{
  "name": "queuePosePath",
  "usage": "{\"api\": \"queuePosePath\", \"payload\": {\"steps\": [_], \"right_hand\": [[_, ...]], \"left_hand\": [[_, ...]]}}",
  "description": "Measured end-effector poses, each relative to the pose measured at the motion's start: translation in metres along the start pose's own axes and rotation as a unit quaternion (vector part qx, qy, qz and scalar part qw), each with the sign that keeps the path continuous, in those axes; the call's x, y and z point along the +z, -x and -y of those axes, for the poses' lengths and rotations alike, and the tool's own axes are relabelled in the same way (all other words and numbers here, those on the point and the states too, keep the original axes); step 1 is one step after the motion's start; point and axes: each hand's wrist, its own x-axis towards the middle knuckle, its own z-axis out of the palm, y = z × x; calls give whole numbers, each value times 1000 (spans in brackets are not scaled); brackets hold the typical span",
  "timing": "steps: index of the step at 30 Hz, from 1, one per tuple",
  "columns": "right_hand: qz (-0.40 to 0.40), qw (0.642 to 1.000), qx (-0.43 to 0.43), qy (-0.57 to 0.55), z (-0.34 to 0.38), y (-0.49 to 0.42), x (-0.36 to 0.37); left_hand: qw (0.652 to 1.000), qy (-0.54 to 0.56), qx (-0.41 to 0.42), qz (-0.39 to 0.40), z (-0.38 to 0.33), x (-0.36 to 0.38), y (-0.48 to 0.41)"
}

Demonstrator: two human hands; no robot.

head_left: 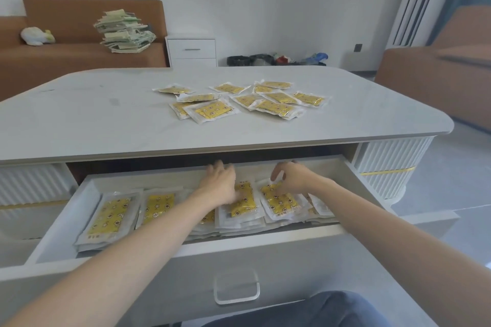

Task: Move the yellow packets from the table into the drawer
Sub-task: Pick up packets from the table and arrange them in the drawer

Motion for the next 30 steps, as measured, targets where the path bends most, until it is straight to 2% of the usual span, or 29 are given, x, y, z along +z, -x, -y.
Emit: {"api": "queuePosePath", "payload": {"steps": [2,4,6,10,15,21,26,30], "right_hand": [[51,998,-34,-18,4,6,0],[95,994,-47,33,6,9,2],[106,988,-45,100,6,10,6],[110,981,-43,154,6,7,10],[113,974,-39,192,8,8,9],[99,969,-18,226,10,11,9],[86,975,-15,206,10,12,12],[115,980,-32,160,13,25,7]], "left_hand": [[992,44,77,87,0,1,0],[979,4,136,154,1,3,4],[971,-47,146,182,2,6,7],[968,-85,141,191,3,6,9],[964,-79,134,216,17,3,11],[960,-105,79,248,39,-2,21],[947,-178,42,265,41,-10,31],[946,-216,33,239,31,-10,32]]}}
